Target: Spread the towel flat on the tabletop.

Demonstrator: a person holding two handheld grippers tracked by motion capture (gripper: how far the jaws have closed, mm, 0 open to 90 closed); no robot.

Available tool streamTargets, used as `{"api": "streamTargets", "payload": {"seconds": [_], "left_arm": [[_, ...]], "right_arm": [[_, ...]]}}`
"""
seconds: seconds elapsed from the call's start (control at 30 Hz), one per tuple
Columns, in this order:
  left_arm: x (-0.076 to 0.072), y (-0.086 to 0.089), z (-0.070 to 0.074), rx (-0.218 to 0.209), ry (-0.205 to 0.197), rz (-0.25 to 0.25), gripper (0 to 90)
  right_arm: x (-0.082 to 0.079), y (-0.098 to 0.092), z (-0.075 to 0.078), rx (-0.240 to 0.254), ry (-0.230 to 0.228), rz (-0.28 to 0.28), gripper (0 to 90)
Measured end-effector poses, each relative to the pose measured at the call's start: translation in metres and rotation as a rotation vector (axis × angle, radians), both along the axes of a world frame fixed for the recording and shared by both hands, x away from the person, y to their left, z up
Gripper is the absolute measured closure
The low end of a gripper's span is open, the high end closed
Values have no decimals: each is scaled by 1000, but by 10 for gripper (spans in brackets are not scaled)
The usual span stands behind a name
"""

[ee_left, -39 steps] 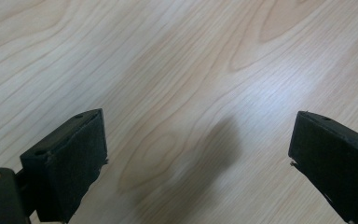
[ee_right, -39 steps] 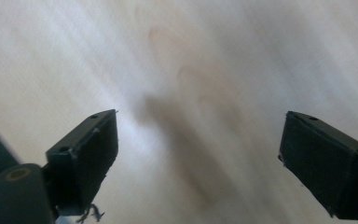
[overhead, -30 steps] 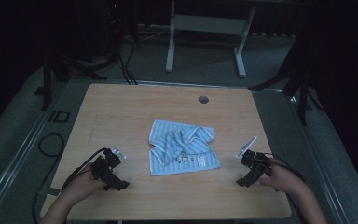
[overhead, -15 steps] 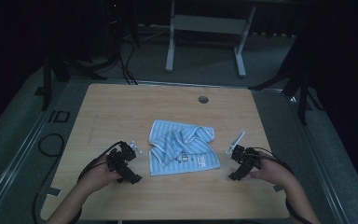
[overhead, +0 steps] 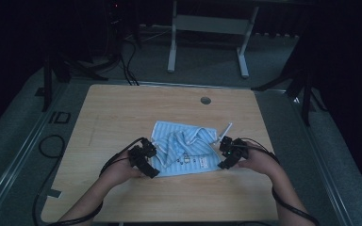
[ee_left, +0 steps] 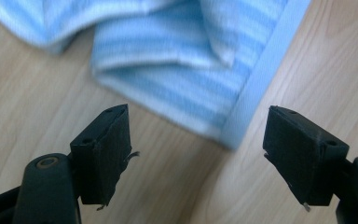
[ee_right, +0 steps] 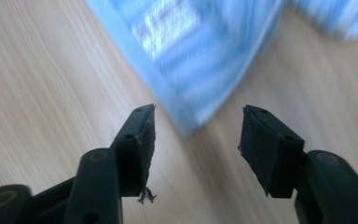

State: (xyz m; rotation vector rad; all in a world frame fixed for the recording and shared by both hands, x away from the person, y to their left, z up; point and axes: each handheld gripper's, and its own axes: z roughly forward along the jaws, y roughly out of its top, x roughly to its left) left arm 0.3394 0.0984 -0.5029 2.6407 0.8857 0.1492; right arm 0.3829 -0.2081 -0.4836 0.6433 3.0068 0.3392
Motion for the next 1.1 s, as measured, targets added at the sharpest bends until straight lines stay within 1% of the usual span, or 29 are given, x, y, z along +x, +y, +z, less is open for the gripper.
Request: {"api": "streamTargets", "payload": {"seconds": [0.07,0.13,0.2,0.23,0.27,0.37,0.4,0.43,0.5,0.53,0.57,0.63,0.7,0.83,0.9,0.93,1.0,1.03,1.07,1.1], "left_arm": [[5,-4,1,-12,-6,7,283],[9,-7,0,-17,-7,15,290],[12,-10,0,-15,-11,9,305],[14,-11,-1,-25,-5,14,308],[15,-13,-2,-36,-2,15,308],[18,-19,-2,-47,0,10,330],[20,-22,-3,-48,-4,7,330],[20,-24,-3,-49,-7,5,330],[22,-30,-5,-47,-19,20,330],[22,-31,-6,-36,-24,16,330],[24,-33,-8,-30,-20,10,332],[25,-35,-10,-41,-16,17,392],[28,-36,-11,-52,-15,22,441],[33,-40,-15,-47,-7,11,537],[34,-42,-16,-47,1,4,603],[35,-42,-16,-44,0,2,634],[34,-44,-16,-43,1,-8,705],[34,-44,-15,-43,-2,-7,747],[34,-44,-14,-49,-3,-8,809],[34,-44,-13,-52,-11,-7,827]], "right_arm": [[6,9,5,18,-12,3,488],[14,18,9,32,-17,10,499],[20,26,11,36,-23,15,507],[23,30,12,36,-32,19,511],[26,33,12,40,-29,21,515],[35,44,13,47,-26,24,521],[37,49,13,52,-15,22,521],[40,54,13,70,-12,24,521],[43,65,14,85,-5,25,520],[43,70,13,93,-7,29,517],[44,74,12,100,-4,31,517],[45,84,10,106,-7,25,517],[47,90,8,117,-8,27,519],[52,96,5,122,-10,23,548],[54,98,4,120,0,22,580],[54,98,3,117,1,16,600],[56,99,1,107,5,16,676],[56,99,1,101,1,18,733],[56,99,1,100,-3,24,776],[56,98,2,97,-8,30,808]]}}
